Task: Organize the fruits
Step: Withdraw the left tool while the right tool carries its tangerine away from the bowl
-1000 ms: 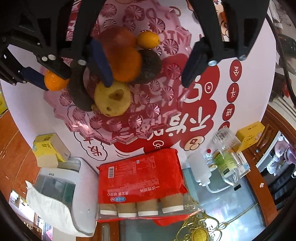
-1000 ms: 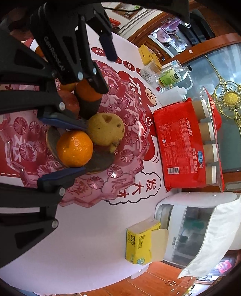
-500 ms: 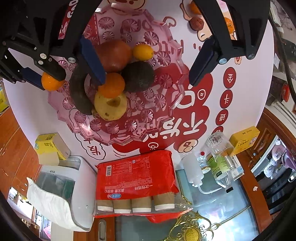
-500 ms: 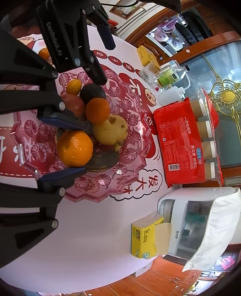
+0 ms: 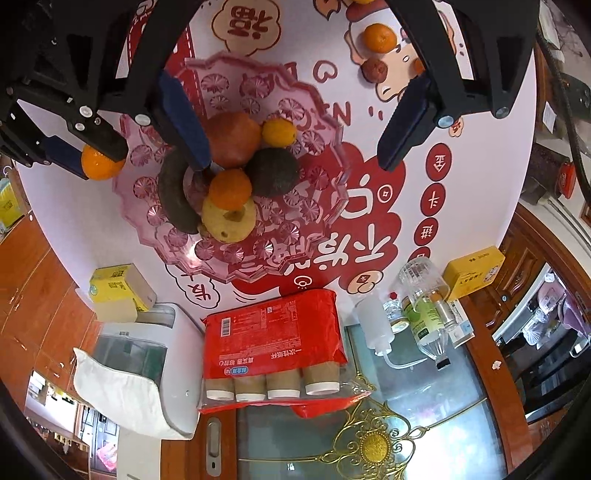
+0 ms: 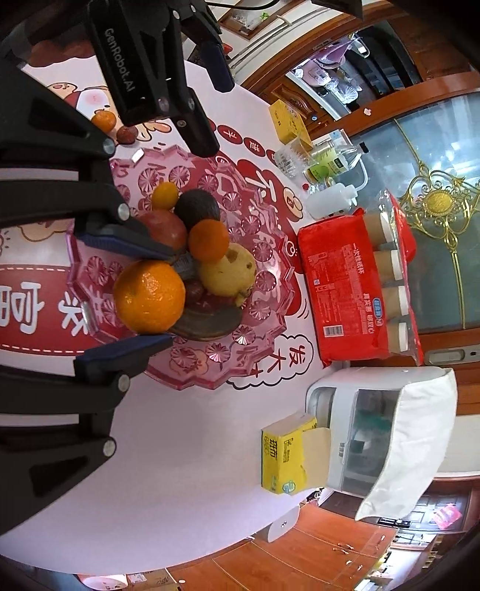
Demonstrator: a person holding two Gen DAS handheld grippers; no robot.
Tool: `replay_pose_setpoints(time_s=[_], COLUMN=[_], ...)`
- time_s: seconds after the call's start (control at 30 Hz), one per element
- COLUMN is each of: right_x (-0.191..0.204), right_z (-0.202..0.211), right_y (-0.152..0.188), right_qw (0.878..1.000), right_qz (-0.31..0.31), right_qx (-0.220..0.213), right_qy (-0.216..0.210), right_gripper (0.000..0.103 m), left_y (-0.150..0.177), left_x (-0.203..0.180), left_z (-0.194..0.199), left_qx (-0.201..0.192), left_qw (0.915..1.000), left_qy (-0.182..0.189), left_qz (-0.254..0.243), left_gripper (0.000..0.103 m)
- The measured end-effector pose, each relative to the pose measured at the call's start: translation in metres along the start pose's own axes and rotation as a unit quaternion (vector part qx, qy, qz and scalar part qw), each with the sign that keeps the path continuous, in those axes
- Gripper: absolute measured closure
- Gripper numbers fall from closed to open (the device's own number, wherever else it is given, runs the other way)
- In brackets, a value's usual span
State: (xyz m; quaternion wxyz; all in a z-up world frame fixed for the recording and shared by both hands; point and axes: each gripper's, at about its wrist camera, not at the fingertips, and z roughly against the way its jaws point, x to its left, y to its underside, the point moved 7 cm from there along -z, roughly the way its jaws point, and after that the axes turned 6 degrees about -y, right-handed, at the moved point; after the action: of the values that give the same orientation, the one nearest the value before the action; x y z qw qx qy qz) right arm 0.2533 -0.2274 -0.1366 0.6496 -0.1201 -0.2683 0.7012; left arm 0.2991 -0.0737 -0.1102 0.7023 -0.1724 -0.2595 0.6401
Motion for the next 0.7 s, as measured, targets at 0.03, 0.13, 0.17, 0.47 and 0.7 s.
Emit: replay_pose_setpoints(time_s=[0.03,0.13,0.17,0.47,0.7], right_x=[0.002,0.008,0.011,0.042,0.076], right_z=[0.003,0.013,0.019,0.056,0.075], right_y=[0.001,0.004,0.005,0.016,0.026], right_qw=[1.000,1.000,1.000,0.999,0.999], right_qz=[0.000,0.001,0.002,0.008,0.017], right_qx=[-0.001,-0.007,-0.010,-0.034,-0.044], right_qy=[0.000,-0.001,-0.001,-0.008,-0.015], right_gripper=[0.062,0.062,0.062,0.062,0.062], left_y=[0.002,0.007,0.010,0.028,0.040], left_x=[0.002,0.007,0.010,0.049,0.090], left_z=[0.003,0.014,0.018,0.058,0.088], left_qx=[0.000,-0.001,-0.002,-0.018,-0.038], left_qw=[1.0000,1.0000,1.0000,0.9998,0.9991], left_qy=[-0.002,-0.003,-0.002,-0.009,-0.018], left_qz=[-0.001,-0.003,-0.003,-0.005,0.003], left_gripper=[0.012,0.012,0.012,0.012,0.012])
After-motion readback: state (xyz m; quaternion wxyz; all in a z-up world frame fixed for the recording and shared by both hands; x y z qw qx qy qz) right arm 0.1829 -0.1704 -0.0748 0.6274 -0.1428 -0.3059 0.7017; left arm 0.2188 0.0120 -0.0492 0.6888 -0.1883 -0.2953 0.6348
